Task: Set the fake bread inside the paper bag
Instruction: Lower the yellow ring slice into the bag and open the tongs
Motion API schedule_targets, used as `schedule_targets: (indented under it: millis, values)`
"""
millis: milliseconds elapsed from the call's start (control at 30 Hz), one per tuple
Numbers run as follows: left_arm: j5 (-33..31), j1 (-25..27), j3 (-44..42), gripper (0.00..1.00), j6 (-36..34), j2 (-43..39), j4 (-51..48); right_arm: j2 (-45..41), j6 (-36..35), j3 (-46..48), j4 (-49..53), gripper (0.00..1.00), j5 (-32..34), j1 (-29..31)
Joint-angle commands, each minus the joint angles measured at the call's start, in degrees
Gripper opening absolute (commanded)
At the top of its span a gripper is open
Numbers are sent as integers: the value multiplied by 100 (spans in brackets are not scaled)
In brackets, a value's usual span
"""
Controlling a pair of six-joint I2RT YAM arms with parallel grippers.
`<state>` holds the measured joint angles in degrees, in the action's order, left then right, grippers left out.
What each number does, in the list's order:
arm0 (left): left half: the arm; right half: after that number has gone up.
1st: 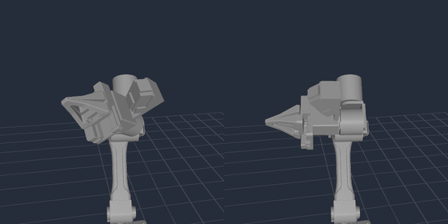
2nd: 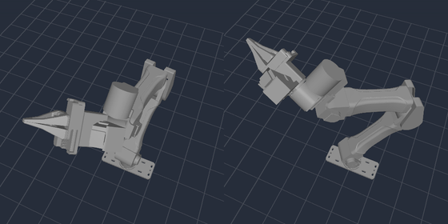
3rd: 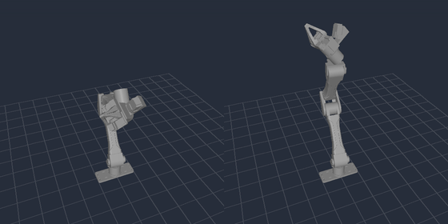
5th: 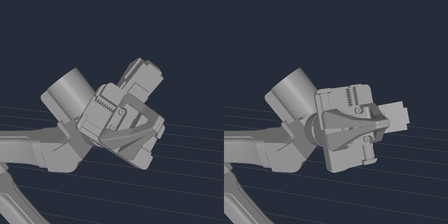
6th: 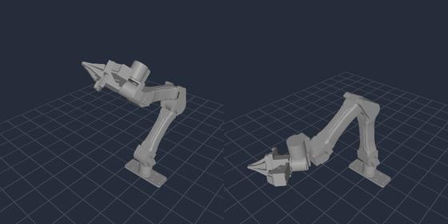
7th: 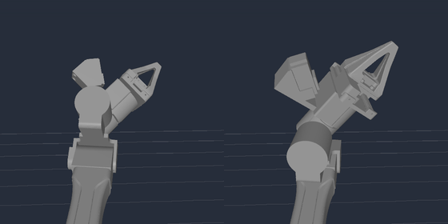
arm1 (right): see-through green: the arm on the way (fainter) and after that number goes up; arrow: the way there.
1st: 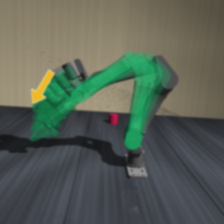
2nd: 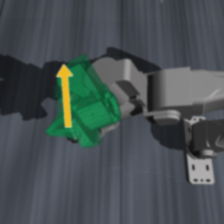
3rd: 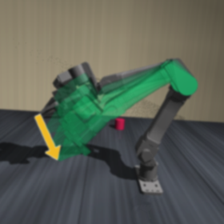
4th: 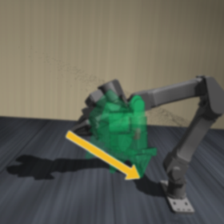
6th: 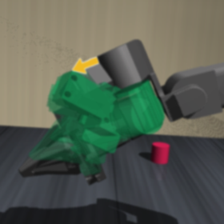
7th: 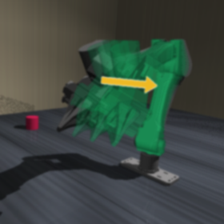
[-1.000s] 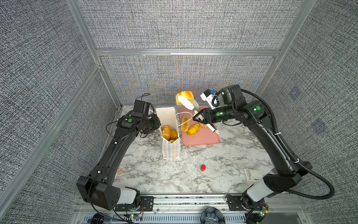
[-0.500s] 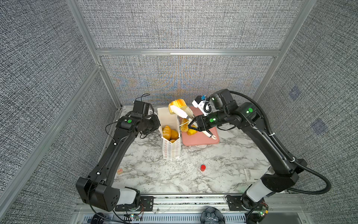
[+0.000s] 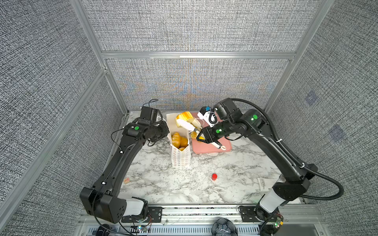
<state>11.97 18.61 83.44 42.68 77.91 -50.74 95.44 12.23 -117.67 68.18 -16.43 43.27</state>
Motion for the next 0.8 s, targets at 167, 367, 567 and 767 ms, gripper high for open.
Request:
schedule_targets:
  millis: [167, 367, 567, 767]
  values:
    - [-31, -4, -28, 4, 30, -15, 72, 111, -173, -25, 107, 50, 192, 98]
    - [-26, -5, -29, 4, 39, -5, 93, 186, -210, -30, 120, 50, 219, 147]
    - [-10, -7, -34, 4, 31, 3, 99, 234, -225, -45, 141, 51, 270, 173]
    - [-13, -7, -29, 4, 26, 15, 96, 233, -236, -46, 134, 58, 304, 193]
